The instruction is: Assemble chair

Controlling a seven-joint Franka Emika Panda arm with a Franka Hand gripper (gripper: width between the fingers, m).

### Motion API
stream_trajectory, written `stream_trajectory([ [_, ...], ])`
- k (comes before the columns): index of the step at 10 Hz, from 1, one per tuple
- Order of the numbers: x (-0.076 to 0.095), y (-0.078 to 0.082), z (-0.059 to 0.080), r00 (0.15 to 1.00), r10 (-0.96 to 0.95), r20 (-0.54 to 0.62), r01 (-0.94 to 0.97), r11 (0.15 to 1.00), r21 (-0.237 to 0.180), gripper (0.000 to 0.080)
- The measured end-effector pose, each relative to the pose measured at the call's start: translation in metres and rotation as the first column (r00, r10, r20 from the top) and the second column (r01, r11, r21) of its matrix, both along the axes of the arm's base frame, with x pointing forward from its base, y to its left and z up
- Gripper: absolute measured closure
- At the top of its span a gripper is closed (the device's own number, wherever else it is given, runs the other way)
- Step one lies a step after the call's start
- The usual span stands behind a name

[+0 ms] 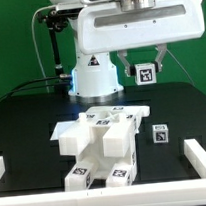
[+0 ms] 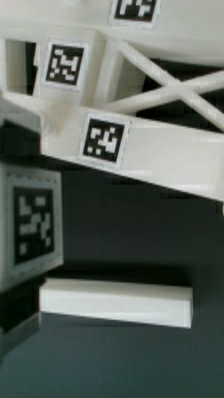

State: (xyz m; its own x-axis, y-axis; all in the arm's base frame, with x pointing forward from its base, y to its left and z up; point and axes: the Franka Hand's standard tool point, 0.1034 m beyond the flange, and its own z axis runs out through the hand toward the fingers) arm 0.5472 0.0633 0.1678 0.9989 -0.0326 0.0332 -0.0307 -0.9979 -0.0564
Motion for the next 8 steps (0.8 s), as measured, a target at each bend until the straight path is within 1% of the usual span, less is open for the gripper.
stream_trajectory([
  [1,0.002,-0.006,-0.012,0.999,0.026,0.026,-0.026,1.0,-0.015,0.0514],
  [2,0.007,-0.02,-0.023,0.998,0.065,0.018,-0.065,0.997,-0.032,0.0514],
  [3,0.019,-0.035,-0.026,0.995,0.093,0.023,-0.092,0.995,-0.044,0.0514],
  [4,0.031,-0.046,-0.023,0.995,0.095,0.037,-0.093,0.994,-0.05,0.0514],
  [8,0.032,-0.047,-0.024,0.996,0.087,0.037,-0.085,0.995,-0.05,0.0514],
])
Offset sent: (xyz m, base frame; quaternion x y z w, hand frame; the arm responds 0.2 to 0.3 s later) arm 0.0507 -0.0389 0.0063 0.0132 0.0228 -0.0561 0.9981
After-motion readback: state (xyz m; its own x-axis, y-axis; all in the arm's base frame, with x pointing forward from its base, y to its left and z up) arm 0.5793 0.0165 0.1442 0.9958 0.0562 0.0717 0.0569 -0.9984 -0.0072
